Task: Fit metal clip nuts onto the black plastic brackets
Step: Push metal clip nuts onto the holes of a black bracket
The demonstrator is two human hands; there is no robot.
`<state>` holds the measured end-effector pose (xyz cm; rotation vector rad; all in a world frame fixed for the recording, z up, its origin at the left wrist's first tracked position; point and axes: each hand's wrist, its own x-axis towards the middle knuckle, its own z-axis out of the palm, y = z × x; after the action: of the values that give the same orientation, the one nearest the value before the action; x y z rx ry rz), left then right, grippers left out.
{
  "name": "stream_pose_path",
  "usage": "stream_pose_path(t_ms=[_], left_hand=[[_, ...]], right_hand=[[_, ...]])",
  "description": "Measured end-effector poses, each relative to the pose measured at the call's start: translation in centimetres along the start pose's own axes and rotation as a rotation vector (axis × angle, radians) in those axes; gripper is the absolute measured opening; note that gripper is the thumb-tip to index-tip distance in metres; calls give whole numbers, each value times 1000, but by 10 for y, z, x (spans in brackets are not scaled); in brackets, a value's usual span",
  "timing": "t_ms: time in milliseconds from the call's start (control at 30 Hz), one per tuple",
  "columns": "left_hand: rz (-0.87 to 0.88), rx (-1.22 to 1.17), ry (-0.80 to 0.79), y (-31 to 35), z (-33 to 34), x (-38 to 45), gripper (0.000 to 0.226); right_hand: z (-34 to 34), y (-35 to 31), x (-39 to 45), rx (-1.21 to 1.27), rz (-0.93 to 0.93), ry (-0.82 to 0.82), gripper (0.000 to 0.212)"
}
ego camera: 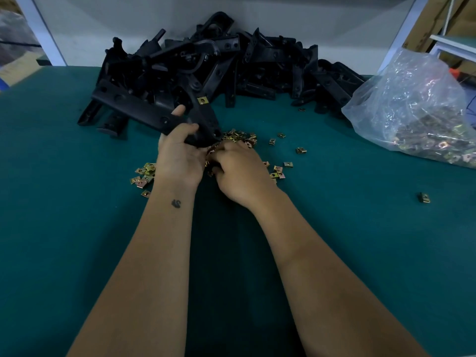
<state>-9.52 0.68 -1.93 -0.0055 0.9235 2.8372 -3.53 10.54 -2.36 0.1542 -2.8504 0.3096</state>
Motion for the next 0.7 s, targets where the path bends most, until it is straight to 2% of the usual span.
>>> stream_pose_path(t_ms=[133, 300, 400, 500, 633, 700], left_hand=[[-31, -27, -4, -2, -1, 2, 37], [-49, -34, 38, -2, -1, 4, 22], [-24, -17, 50, -2, -2, 4, 21], [17, 1, 41, -1, -3, 4, 22], [41, 5, 70, -2, -3, 4, 21], [37, 37, 77, -2, -3, 5, 22]], right_hand=[[-5, 1, -1, 0, 39, 53, 19], [-7, 5, -3, -3, 173, 59, 20], [-8, 9, -4, -77, 228, 111, 17], [-11, 9, -4, 14, 183, 135, 20], [-7, 1, -1, 82, 32, 9, 26], [-4, 1, 1, 99, 32, -10, 25]])
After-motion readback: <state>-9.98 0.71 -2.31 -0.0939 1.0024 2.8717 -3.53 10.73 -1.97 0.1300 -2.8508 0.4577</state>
